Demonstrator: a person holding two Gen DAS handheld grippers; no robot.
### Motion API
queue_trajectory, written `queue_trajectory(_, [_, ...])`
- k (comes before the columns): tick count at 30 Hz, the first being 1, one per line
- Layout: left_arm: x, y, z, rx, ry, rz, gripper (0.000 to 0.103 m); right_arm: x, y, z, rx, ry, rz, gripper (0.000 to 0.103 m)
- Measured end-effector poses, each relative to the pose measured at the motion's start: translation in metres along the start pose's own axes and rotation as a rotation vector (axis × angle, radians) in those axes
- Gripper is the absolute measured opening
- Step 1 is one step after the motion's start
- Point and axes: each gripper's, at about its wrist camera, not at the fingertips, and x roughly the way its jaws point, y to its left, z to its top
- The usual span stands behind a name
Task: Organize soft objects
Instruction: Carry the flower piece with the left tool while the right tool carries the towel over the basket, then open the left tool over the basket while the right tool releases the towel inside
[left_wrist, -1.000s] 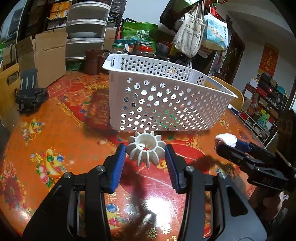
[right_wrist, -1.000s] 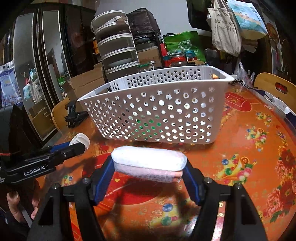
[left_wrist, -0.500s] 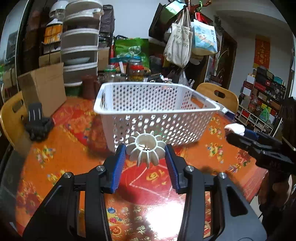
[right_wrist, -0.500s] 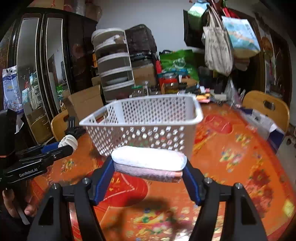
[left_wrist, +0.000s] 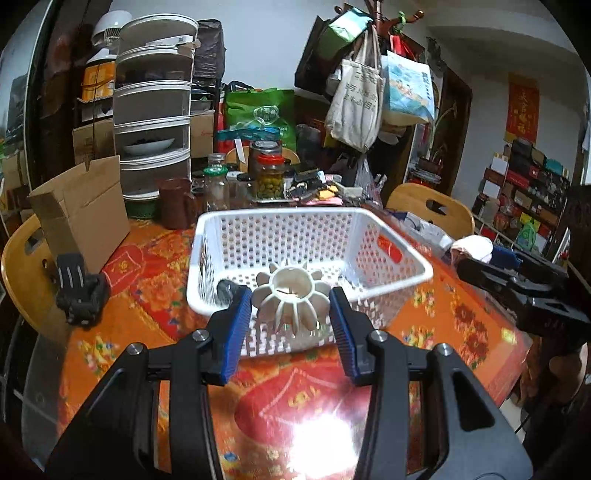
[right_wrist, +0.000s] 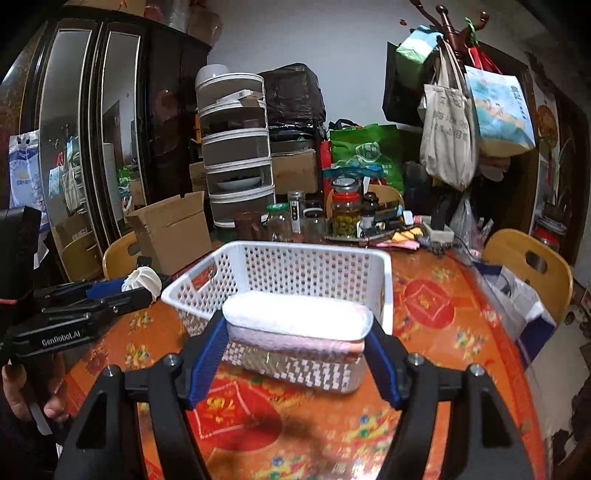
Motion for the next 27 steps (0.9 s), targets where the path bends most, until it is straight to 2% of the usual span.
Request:
queue_trajectory(7, [0.023, 0.004, 0.065, 0.000, 0.035, 0.016, 0.041, 0.031, -0.014, 0.042, 0.002, 0.059, -0.017, 0.070])
queue_trajectory(12, [0.065, 0.007, 0.095, -0.023, 0.122, 0.025, 0.041, 0.070, -0.019, 0.060, 0.008, 0.142, -0.032, 0.070])
queue_trajectory(18, [0.126, 0.008, 0.097, -0.029, 0.251, 0.055, 0.041, 0.122, -0.026, 0.058, 0.006, 0.259, -0.058, 0.070])
queue_trajectory(27, [0.218, 0.023, 0.070, -0.052, 0.471, 0.111, 0.041, 0.201, -0.030, 0.041, 0.002, 0.481, -0.073, 0.071])
